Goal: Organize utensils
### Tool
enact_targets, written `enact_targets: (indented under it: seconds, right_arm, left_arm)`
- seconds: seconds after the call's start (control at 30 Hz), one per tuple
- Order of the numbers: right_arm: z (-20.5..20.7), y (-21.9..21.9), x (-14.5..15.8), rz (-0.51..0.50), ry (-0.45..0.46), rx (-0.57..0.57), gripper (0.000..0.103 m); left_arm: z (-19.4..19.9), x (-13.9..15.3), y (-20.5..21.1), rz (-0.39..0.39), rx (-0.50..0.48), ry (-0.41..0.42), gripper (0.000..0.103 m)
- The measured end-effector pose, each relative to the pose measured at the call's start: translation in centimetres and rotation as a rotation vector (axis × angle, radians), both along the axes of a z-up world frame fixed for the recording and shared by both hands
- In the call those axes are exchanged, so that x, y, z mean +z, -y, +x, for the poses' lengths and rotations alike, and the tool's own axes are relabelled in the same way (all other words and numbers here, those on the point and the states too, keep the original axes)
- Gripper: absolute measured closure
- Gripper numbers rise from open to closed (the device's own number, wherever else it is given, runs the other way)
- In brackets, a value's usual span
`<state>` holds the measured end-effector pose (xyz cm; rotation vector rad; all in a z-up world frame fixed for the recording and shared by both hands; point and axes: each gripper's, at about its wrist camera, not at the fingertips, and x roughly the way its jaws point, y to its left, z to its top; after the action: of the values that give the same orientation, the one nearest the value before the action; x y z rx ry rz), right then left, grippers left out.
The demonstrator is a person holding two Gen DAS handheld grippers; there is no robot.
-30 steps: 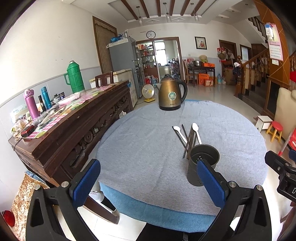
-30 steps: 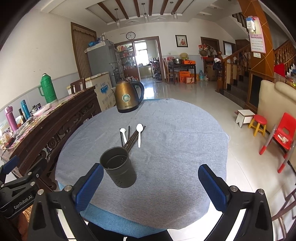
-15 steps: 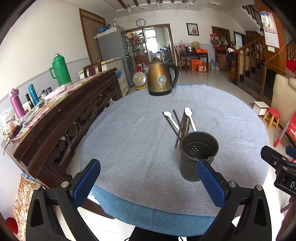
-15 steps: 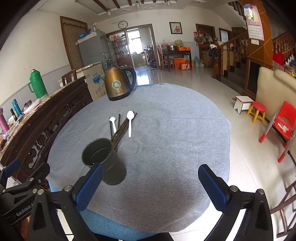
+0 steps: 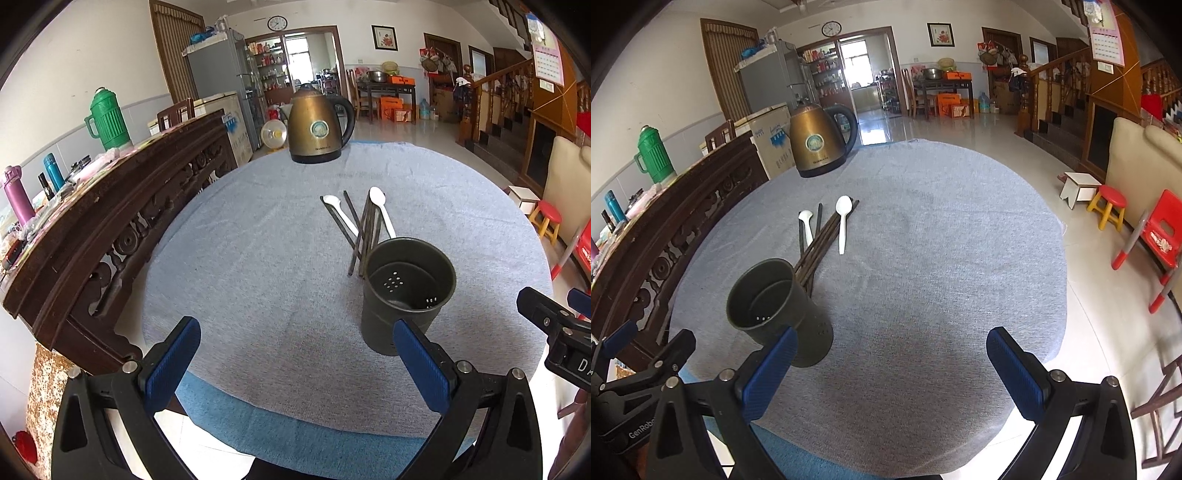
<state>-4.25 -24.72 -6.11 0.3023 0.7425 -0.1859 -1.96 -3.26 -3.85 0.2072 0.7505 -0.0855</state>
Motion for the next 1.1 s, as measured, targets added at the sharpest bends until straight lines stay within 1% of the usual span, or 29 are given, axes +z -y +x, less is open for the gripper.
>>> enact_targets:
  seconds: [0.3,0.63,0.77,0.93,1.0,1.1]
  right_arm:
    - [0.9,-0.3,-0.9,-0.018,-0.053,0.006,0.0]
    - [2.2,-0.8,-1.1,-0.04,-0.067,-0.006,0.0]
    - [3.1,-0.1,-0.7,-0.062,-0.072,-0.026,0.0]
    - [5.0,1.8,0.5,-0.057,-0.062,-0.05,0.0]
    - [6.4,2.6,1.2,-0.05,-0.061,-0.042,0.0]
    - [9.2,3.4,2.1,-0.011,-0.058,-0.009,0.0]
  left_arm:
    - [1.1,-1.0,-0.6,-0.011,0.009,-0.029,0.0]
    - [2.7,-1.8,-2.5,-0.037,0.04,-0.053,0.0]
    - [3.9,-2.0,-4.1,-0.027,0.061,-0.049,0.0]
    - [7.0,-1.4,-6.8,-0.002,0.1,-0.036,0.0]
    - [8.9,-0.6,-7.6,0.001,0.105,-0.034,0.0]
    - [11.8,0.4,-8.0,0.006,0.093,-0.027,0.0]
